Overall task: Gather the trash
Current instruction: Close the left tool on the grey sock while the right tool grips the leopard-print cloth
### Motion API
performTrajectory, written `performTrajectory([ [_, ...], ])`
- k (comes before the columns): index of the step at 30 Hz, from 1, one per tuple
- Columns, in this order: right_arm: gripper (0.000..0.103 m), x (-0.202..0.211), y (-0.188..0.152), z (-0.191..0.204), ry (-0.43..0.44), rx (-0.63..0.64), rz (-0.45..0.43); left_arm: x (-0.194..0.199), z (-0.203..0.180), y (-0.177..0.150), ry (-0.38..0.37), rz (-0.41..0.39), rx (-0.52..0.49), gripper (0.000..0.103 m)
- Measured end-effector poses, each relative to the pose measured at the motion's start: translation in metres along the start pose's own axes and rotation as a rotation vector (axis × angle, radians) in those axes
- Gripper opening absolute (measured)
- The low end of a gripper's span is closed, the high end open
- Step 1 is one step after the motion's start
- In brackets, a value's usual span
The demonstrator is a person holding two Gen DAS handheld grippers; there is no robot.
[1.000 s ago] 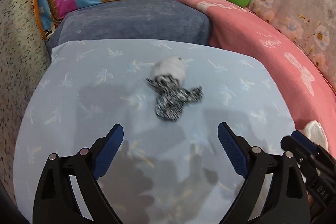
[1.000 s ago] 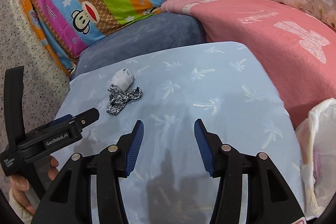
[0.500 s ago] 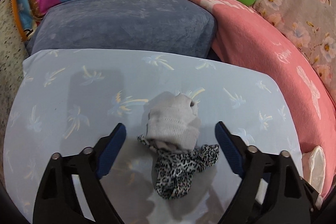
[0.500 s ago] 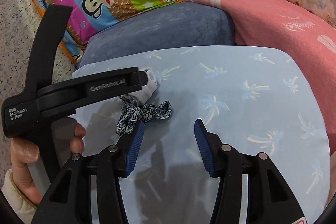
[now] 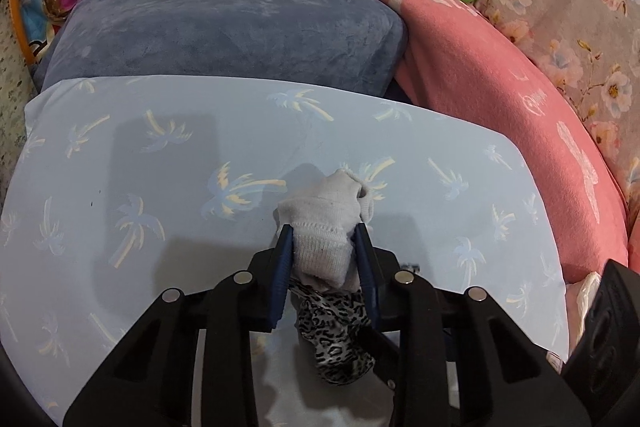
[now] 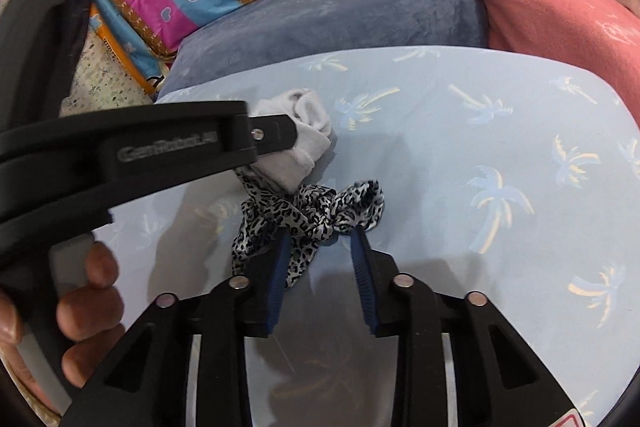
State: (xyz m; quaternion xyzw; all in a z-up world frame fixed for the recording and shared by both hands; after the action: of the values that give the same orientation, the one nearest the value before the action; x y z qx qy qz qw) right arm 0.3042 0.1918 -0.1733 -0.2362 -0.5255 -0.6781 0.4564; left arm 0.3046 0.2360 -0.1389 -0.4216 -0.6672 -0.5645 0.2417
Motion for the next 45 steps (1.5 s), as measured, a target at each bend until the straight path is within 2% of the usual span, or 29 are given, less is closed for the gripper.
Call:
performTrajectory([
  [2,0.022,-0.001,0.0,0.0,-0.003,-0.006,-0.001,-0.001,0.0,0.001,-0.001,0.0,0.003,0.03],
  [3,0.017,-0.001,0.0,0.001,0.0,-0.008,0.003,-0.001,0.001,0.0,0.0,0.001,0.006,0.03],
  [4,0.007,-0.002,0.0,0.001,0.002,-0.009,0.007,-0.001,0.001,0.001,-0.002,0.002,0.008,0.029],
  [6,0.001,-0.002,-0.001,0.001,-0.002,-0.002,0.013,0.0,0.002,0.0,-0.005,0.003,0.014,0.029],
  [15,0.001,0.016,-0.011,-0.006,0.006,-0.008,0.002,0.009,-0.002,-0.016,-0.019,0.01,0.02,0.027],
  [17,0.008,0.021,-0.014,-0.007,0.008,-0.01,-0.009,0.012,-0.002,-0.022,-0.023,0.011,0.027,0.027],
  [19,0.023,0.026,-0.017,-0.007,0.011,-0.017,-0.017,0.015,-0.002,-0.027,-0.026,0.012,0.037,0.027],
  [25,0.027,0.025,-0.018,-0.002,0.006,0.003,-0.025,0.019,0.004,-0.04,-0.042,0.024,0.08,0.026],
  [29,0.027,0.02,-0.009,0.001,-0.004,0.013,-0.044,0.019,0.009,-0.037,-0.042,0.02,0.102,0.025],
  [35,0.026,0.0,0.001,-0.002,-0.014,-0.006,-0.018,0.018,0.016,-0.033,-0.047,0.01,0.127,0.025],
  [37,0.016,-0.003,0.001,-0.004,-0.011,-0.019,-0.013,0.018,0.017,-0.034,-0.051,0.008,0.13,0.025],
  [45,0.013,0.027,-0.011,-0.013,-0.024,-0.027,-0.054,0.029,0.01,-0.04,-0.049,-0.005,0.115,0.023],
])
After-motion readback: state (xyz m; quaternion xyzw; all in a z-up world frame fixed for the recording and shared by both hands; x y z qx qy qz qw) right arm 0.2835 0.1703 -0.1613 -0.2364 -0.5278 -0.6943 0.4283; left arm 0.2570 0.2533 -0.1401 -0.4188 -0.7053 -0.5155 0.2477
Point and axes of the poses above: each gripper's, at about its wrist camera, not at the fingertips, and x roughly against the way its jaws point, z to its left, y to its top, the point moved 5 cm from there along -x, roughly the way its jaws point, and after that the axes turned 6 degrees about -x, right-handed, at the moved point
